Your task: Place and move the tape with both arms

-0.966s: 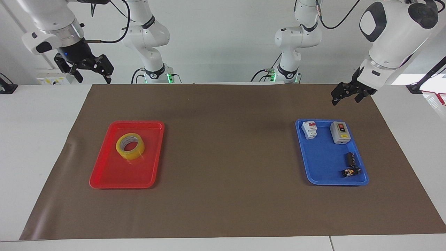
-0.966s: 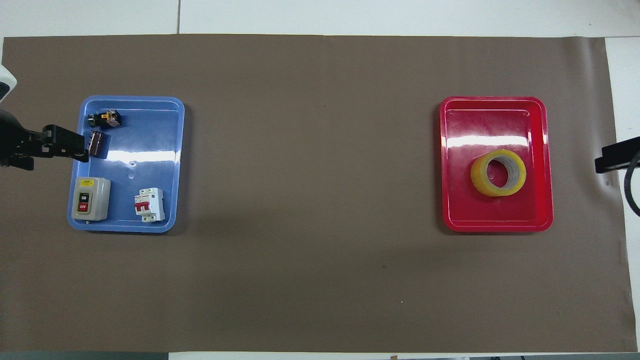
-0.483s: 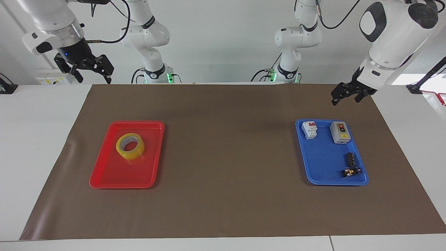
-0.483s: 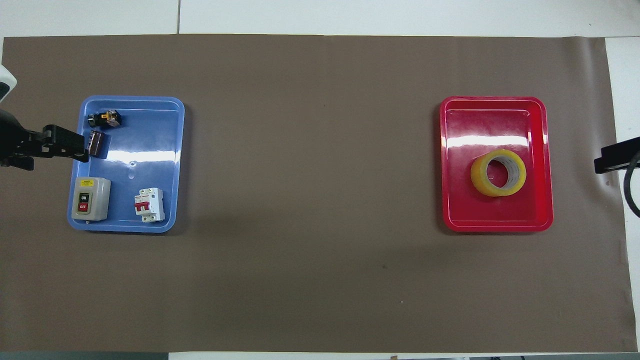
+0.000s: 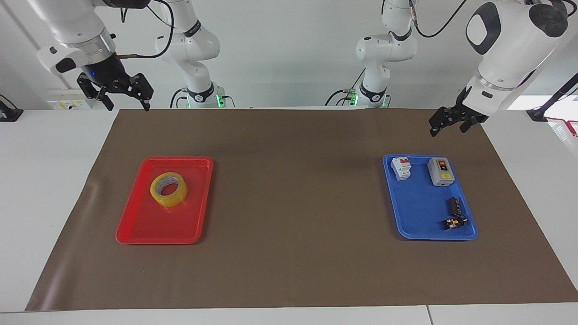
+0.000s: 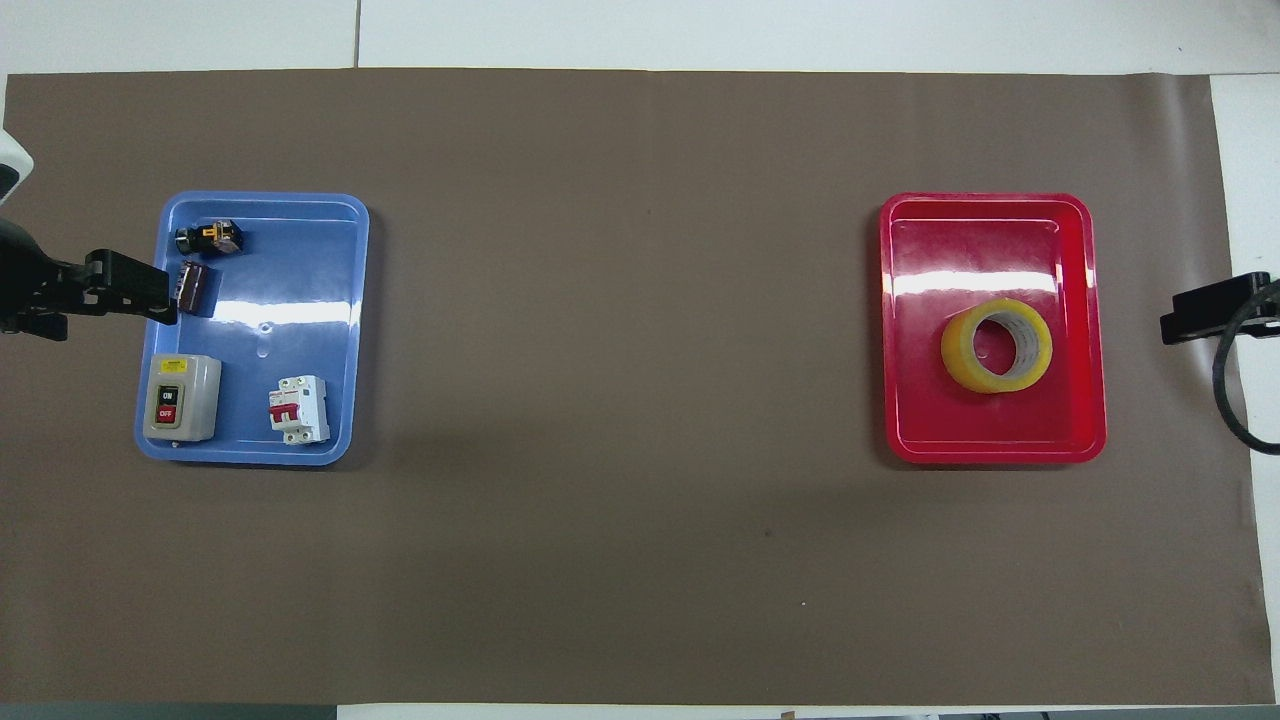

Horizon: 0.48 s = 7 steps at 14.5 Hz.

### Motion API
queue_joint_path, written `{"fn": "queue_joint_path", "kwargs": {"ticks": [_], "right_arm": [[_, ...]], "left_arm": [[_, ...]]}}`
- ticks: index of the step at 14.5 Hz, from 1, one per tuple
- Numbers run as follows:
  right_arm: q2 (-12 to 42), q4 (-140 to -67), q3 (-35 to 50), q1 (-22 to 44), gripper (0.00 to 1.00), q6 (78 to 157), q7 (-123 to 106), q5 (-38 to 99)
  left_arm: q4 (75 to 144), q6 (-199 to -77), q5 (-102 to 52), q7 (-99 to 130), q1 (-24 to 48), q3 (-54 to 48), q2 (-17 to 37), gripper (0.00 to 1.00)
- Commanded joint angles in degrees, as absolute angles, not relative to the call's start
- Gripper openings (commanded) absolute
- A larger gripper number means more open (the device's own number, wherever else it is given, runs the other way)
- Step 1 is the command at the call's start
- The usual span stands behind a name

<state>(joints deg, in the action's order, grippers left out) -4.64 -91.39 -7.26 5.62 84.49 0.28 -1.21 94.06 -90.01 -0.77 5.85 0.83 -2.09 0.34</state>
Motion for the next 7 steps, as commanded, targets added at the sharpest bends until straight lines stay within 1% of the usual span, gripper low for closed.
{"fn": "queue_joint_path", "kwargs": {"ticks": [1,7], "right_arm": [[-6.6,-93.9,-7.6,5.6,1.00,85.8,-0.7,-0.5],[-6.6,-93.6,-7.6,5.6,1.00,84.8,-0.6,-1.3]], "left_arm": [[95.1,-90.4,-0.8,5.6,0.4,-2.2,-0.8,1.00],[95.1,-90.4,-0.8,5.6,0.4,-2.2,-0.8,1.00]]}}
